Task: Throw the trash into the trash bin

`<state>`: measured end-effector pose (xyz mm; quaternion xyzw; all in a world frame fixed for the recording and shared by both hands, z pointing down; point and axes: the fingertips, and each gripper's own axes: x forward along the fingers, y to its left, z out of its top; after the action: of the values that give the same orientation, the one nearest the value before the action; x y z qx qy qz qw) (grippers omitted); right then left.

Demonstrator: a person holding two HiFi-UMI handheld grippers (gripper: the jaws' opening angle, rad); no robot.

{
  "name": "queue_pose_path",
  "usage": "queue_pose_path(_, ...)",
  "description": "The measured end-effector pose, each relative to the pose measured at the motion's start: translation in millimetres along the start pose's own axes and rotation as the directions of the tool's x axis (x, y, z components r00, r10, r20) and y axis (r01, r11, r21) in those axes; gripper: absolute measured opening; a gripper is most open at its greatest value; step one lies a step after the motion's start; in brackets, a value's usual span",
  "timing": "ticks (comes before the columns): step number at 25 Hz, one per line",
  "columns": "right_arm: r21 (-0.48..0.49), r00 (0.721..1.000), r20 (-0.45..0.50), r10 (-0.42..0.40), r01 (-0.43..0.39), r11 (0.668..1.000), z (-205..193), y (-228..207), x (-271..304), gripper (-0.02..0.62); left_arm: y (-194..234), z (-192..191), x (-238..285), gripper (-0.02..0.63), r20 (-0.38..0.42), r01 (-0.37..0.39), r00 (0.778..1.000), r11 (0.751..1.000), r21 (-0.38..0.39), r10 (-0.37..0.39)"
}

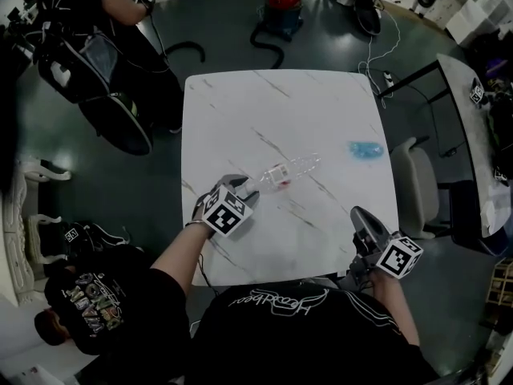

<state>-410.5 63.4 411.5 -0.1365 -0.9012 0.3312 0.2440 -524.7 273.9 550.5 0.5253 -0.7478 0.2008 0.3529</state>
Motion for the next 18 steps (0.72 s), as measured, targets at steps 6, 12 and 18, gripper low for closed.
queue_pose_path(6,0.056,0.999,0.038,-0.007,0.005,0.998,2,-9,-7,0.035,-1,1,3,0.147,0.013,0.003,1.000,1.000,0.023,-0.004)
queue_pose_path(12,0.079,0.999,0.030,-0.019,0.016,0.997,0,-15,-6,0.035,-3,8,1,0.144,0.037,-0.009,0.999,0.998,0.055,0.007)
queue_pose_path(18,0.073,0.999,0.019,0.044,-0.046,0.996,-4,-1,-1,0.035,-11,23,-12,0.143,0.106,-0.003,0.994,0.998,-0.055,0.009)
